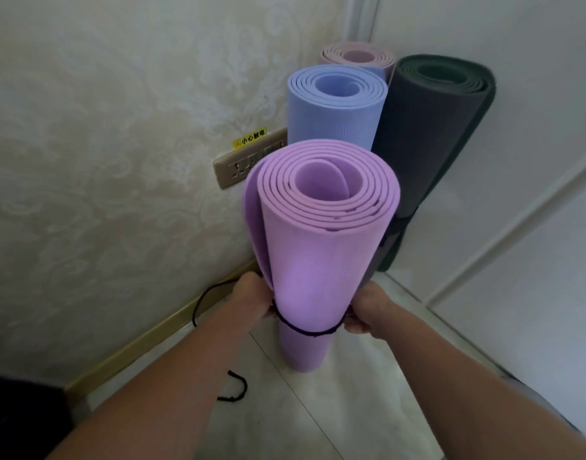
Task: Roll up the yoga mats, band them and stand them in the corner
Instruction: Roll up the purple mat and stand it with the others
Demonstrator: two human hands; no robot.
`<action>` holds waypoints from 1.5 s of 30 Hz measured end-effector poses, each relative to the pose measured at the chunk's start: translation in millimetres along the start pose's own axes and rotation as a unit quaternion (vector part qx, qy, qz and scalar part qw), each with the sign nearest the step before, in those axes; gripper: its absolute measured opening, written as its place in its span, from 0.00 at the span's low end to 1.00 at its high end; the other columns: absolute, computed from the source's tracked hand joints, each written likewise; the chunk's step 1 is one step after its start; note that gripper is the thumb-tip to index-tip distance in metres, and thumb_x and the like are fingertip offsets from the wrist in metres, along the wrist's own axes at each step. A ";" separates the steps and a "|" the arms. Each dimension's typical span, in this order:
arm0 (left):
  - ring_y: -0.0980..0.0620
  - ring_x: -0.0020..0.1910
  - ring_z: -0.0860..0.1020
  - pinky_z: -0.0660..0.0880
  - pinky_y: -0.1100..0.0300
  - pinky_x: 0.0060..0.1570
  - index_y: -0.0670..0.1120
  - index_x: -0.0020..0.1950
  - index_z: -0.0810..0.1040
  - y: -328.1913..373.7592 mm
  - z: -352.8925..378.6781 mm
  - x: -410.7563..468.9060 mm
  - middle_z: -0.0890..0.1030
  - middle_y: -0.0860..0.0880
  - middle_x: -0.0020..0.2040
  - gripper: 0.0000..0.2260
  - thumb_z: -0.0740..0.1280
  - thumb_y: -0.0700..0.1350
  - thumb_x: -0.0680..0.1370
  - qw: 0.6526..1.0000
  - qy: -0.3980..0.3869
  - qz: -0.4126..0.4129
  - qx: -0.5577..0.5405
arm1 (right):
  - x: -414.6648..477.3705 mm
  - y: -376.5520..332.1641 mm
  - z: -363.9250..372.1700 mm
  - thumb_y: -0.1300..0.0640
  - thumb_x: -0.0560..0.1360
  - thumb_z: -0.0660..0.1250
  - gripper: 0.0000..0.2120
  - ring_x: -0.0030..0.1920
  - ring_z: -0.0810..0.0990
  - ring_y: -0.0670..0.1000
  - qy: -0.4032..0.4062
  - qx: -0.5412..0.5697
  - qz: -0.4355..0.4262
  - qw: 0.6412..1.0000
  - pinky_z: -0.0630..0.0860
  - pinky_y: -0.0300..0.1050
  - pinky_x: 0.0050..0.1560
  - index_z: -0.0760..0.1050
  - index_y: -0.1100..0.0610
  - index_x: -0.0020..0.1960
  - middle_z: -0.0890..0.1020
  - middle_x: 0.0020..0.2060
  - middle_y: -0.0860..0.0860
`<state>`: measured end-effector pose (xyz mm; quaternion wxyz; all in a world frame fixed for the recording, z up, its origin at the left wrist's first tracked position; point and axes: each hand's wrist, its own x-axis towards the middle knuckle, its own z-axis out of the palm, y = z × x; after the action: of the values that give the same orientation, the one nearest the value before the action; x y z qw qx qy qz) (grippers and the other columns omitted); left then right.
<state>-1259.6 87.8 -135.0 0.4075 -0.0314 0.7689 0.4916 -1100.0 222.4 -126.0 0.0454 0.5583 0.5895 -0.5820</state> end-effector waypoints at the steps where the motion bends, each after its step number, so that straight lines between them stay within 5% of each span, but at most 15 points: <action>1: 0.46 0.32 0.76 0.76 0.60 0.26 0.43 0.39 0.75 1.1 -2.4 -10.2 0.80 0.43 0.40 0.10 0.60 0.34 0.78 1.000 -0.011 0.011 0.016 | -3.1 0.5 -3.1 0.62 0.79 0.58 0.11 0.30 0.77 0.55 -0.019 0.029 -0.001 0.999 0.78 0.43 0.28 0.78 0.65 0.52 0.78 0.37 0.58; 5: 0.46 0.36 0.82 0.80 0.59 0.30 0.37 0.49 0.83 2.1 -16.0 -34.1 0.85 0.40 0.45 0.09 0.63 0.31 0.79 0.997 -0.075 0.017 -0.021 | -22.3 7.4 -10.6 0.70 0.75 0.60 0.09 0.32 0.80 0.57 -0.030 0.078 0.002 0.997 0.81 0.46 0.32 0.79 0.69 0.49 0.79 0.35 0.60; 8: 0.40 0.45 0.84 0.83 0.50 0.43 0.34 0.50 0.83 -1.8 -16.5 -32.3 0.85 0.35 0.50 0.09 0.64 0.27 0.76 0.996 -0.088 0.012 0.002 | -28.0 9.5 -6.8 0.70 0.68 0.59 0.07 0.24 0.69 0.53 0.018 0.026 -0.019 0.999 0.72 0.43 0.28 0.71 0.61 0.35 0.72 0.26 0.57; 11: 0.33 0.51 0.83 0.82 0.41 0.51 0.29 0.52 0.81 2.7 -9.9 -35.2 0.83 0.32 0.51 0.12 0.62 0.23 0.73 0.997 -0.076 0.020 0.001 | -23.1 11.0 -7.0 0.67 0.65 0.56 0.06 0.29 0.68 0.54 0.051 0.036 -0.045 0.997 0.70 0.47 0.32 0.67 0.58 0.34 0.71 0.27 0.57; 14: 0.35 0.45 0.83 0.84 0.48 0.43 0.25 0.53 0.79 3.3 -6.7 -37.2 0.82 0.31 0.52 0.12 0.61 0.21 0.73 0.996 -0.084 0.010 -0.006 | -15.9 15.5 -7.5 0.67 0.67 0.56 0.08 0.31 0.72 0.56 0.066 0.045 -0.057 0.995 0.78 0.51 0.34 0.72 0.59 0.40 0.75 0.32 0.60; 17: 0.42 0.39 0.80 0.81 0.56 0.29 0.24 0.50 0.79 2.4 -1.2 -38.1 0.81 0.34 0.47 0.11 0.60 0.19 0.72 0.997 -0.075 0.006 -0.002 | -10.8 17.9 -4.4 0.70 0.72 0.58 0.10 0.35 0.83 0.62 0.099 0.059 -0.066 0.991 0.84 0.53 0.39 0.79 0.70 0.44 0.84 0.38 0.65; 20: 0.45 0.34 0.76 0.81 0.55 0.26 0.30 0.45 0.78 -0.8 5.8 -32.6 0.78 0.38 0.41 0.11 0.60 0.18 0.71 0.999 -0.039 0.008 -0.005 | -6.6 20.3 0.0 0.70 0.74 0.60 0.10 0.43 0.85 0.65 0.116 0.053 -0.076 0.989 0.84 0.57 0.43 0.79 0.71 0.48 0.84 0.44 0.66; 24: 0.44 0.33 0.79 0.82 0.40 0.42 0.39 0.30 0.79 -20.7 9.8 -12.4 0.82 0.39 0.34 0.14 0.66 0.23 0.69 0.996 0.031 0.056 0.056 | -0.3 28.0 6.7 0.72 0.74 0.61 0.08 0.38 0.83 0.62 0.108 0.022 -0.049 0.993 0.84 0.63 0.44 0.78 0.69 0.39 0.82 0.38 0.65; 25: 0.45 0.35 0.80 0.83 0.43 0.44 0.45 0.28 0.79 -23.4 9.3 -12.3 0.82 0.41 0.33 0.16 0.67 0.26 0.70 0.992 0.045 0.085 0.083 | 1.0 28.9 8.2 0.73 0.74 0.61 0.09 0.38 0.83 0.62 0.100 0.016 -0.048 0.994 0.84 0.63 0.44 0.77 0.67 0.38 0.82 0.37 0.63; 29: 0.57 0.40 0.77 0.73 0.67 0.35 0.51 0.38 0.77 -20.3 0.5 -42.4 0.80 0.54 0.37 0.17 0.67 0.27 0.71 0.961 -0.008 0.233 0.151 | -6.8 29.5 8.1 0.74 0.74 0.59 0.14 0.38 0.80 0.56 0.062 0.011 -0.099 0.993 0.84 0.51 0.44 0.78 0.64 0.54 0.82 0.42 0.60; 31: 0.69 0.44 0.77 0.72 0.71 0.40 0.57 0.49 0.73 -18.8 -6.0 -57.7 0.78 0.61 0.46 0.28 0.71 0.24 0.68 0.948 -0.097 0.271 0.139 | -25.9 30.7 3.6 0.76 0.71 0.64 0.25 0.41 0.78 0.48 0.008 -0.023 -0.167 0.986 0.78 0.39 0.41 0.74 0.58 0.65 0.80 0.44 0.50; 33: 0.75 0.52 0.76 0.73 0.75 0.46 0.58 0.59 0.69 -20.6 -7.7 -64.0 0.77 0.65 0.53 0.37 0.79 0.26 0.63 0.944 -0.172 0.271 0.076 | -43.9 27.8 1.0 0.75 0.67 0.73 0.35 0.47 0.77 0.36 -0.027 -0.050 -0.240 0.969 0.75 0.37 0.48 0.70 0.49 0.67 0.76 0.50 0.38; 36: 0.60 0.62 0.78 0.78 0.67 0.49 0.50 0.69 0.69 -13.6 10.1 -68.2 0.79 0.56 0.62 0.50 0.86 0.45 0.50 0.951 -0.138 0.276 0.008 | -56.0 15.0 1.8 0.72 0.64 0.80 0.35 0.46 0.77 0.26 -0.027 -0.010 -0.297 0.954 0.75 0.27 0.46 0.69 0.44 0.58 0.77 0.51 0.35; 39: 0.59 0.55 0.81 0.78 0.69 0.43 0.51 0.61 0.74 -3.2 29.2 -75.7 0.82 0.53 0.56 0.39 0.86 0.38 0.54 0.948 -0.087 0.306 -0.014 | -65.3 1.9 -7.2 0.68 0.64 0.81 0.33 0.45 0.77 0.29 0.016 0.005 -0.317 0.948 0.73 0.24 0.41 0.69 0.48 0.59 0.76 0.50 0.36; 45: 0.52 0.58 0.81 0.80 0.62 0.46 0.54 0.61 0.72 22.5 75.5 -88.0 0.81 0.51 0.58 0.33 0.82 0.35 0.62 0.936 -0.167 0.309 -0.019 | -61.5 7.0 -62.0 0.52 0.51 0.84 0.44 0.50 0.81 0.39 0.100 0.027 -0.328 0.939 0.77 0.32 0.41 0.68 0.46 0.62 0.80 0.56 0.44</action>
<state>-1166.2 127.3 -74.6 0.3577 0.2827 0.6521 0.6057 -1035.2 228.8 -67.4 -0.2221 0.3906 0.7253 -0.5216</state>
